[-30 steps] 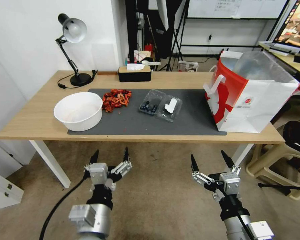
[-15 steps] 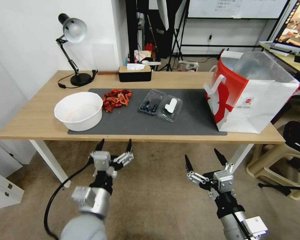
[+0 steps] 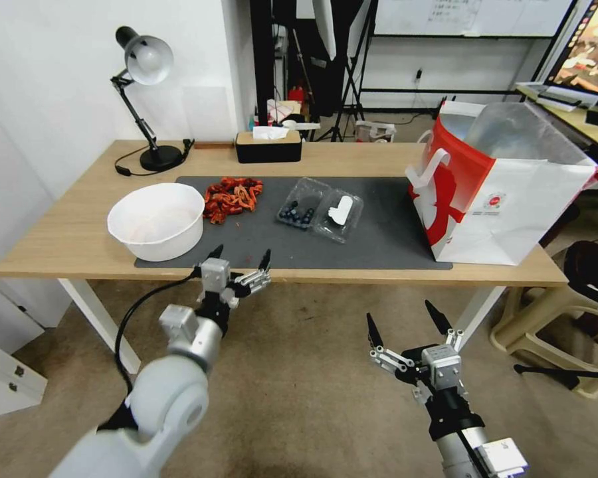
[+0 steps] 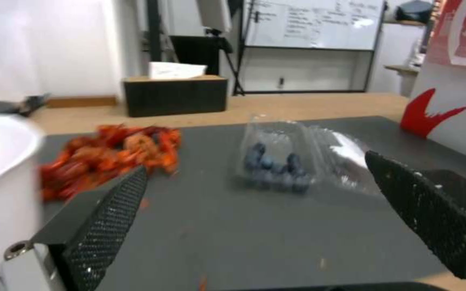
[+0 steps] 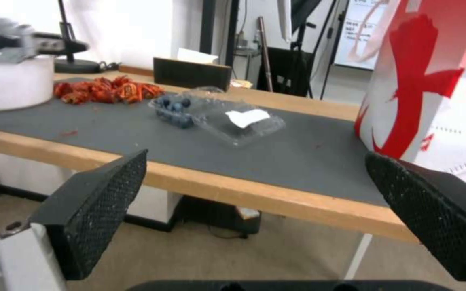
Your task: Close the takeout container lid, then place the container into the takeout bag.
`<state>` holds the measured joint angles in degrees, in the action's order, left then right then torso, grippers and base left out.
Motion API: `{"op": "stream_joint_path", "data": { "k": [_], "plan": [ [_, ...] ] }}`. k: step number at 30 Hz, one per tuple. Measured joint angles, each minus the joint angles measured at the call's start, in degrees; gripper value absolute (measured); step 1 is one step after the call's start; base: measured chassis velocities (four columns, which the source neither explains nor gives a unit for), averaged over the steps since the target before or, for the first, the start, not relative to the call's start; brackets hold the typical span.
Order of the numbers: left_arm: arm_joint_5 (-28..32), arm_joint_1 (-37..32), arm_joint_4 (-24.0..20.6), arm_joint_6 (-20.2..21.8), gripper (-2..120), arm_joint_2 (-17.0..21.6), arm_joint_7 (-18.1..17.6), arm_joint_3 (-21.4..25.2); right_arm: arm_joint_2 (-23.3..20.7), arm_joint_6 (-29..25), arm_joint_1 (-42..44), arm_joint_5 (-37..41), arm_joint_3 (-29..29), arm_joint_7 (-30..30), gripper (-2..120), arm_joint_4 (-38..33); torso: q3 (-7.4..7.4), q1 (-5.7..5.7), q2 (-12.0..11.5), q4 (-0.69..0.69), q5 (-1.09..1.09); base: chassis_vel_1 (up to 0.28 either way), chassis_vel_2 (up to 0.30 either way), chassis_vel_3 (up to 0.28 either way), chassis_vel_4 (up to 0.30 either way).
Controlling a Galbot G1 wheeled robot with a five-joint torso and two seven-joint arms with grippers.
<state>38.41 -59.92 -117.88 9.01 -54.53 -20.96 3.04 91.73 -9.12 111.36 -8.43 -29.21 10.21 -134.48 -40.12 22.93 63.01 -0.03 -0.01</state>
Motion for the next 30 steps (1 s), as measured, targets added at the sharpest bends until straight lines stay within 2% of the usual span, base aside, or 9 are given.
{"op": "stream_joint_path", "data": {
  "k": [4, 10, 13, 14, 17, 18, 22, 26, 30],
  "plan": [
    [4.6, 8.0, 2.9, 1.9, 100, 1.9, -0.8, -4.9, 0.4, -0.3, 0.0, -0.4, -0.1, -0.1, 100, 0.4, 0.0, 0.0, 0.0, 0.04, 0.02, 0.0, 0.0, 0.0, 0.0],
    [10.6, 17.0, 6.9, 6.8, 100, 0.6, -1.9, -8.7, 0.4, -0.6, -0.1, -0.5, -0.2, -0.3, 100, 1.0, 0.0, 0.0, 0.0, 0.04, 0.01, 0.0, 0.0, 0.0, 0.0],
    [17.0, 24.8, 11.9, 13.1, 100, -1.7, -3.2, -11.0, 0.4, -0.9, -0.4, -0.5, -0.4, -0.4, 100, 1.7, 0.01, -0.01, 0.0, 0.03, 0.02, 0.0, 0.0, 0.0, 0.0],
    [17.0, 24.8, 11.9, 13.1, 100, -1.7, -3.2, -11.0, 0.4, -0.9, -0.4, -0.5, -0.4, -0.4, 100, 1.7, 0.01, -0.01, 0.0, 0.03, 0.02, 0.0, 0.0, 0.0, 0.0],
    [22.7, 31.1, 17.7, 19.3, 100, -4.6, -4.5, -11.8, 0.5, -1.1, -0.5, -0.5, -0.5, -0.6, 100, 2.1, 0.01, -0.01, 0.0, 0.03, 0.03, 0.0, 0.0, 0.0, 0.0],
    [22.7, 31.1, 17.7, 19.3, 100, -4.6, -4.5, -11.8, 0.5, -1.1, -0.5, -0.5, -0.5, -0.6, 100, 2.1, 0.01, -0.01, 0.0, 0.03, 0.03, 0.0, 0.0, 0.0, 0.0],
    [27.3, 37.5, 24.5, 26.9, 100, -8.5, -6.9, -12.4, 0.5, -1.9, -0.8, -0.4, -0.7, -1.2, 100, 3.0, 0.01, -0.01, 0.0, 0.02, 0.04, 0.0, 0.0, 0.0, 0.0],
    [29.2, 40.9, 29.1, 31.0, 100, -11.3, -8.0, -12.1, 0.4, -2.5, -1.0, -0.4, -1.0, -1.6, 100, 3.7, 0.01, -0.01, 0.0, 0.02, 0.03, 0.0, 0.0, 0.0, 0.0],
    [29.3, 42.1, 32.1, 32.5, 100, -12.4, -8.2, -12.1, 0.2, -2.7, -1.2, -0.3, -1.0, -1.7, 100, 4.3, 0.0, -0.01, 0.0, 0.04, 0.02, 0.0, 0.0, 0.0, 0.0]
  ]
}}
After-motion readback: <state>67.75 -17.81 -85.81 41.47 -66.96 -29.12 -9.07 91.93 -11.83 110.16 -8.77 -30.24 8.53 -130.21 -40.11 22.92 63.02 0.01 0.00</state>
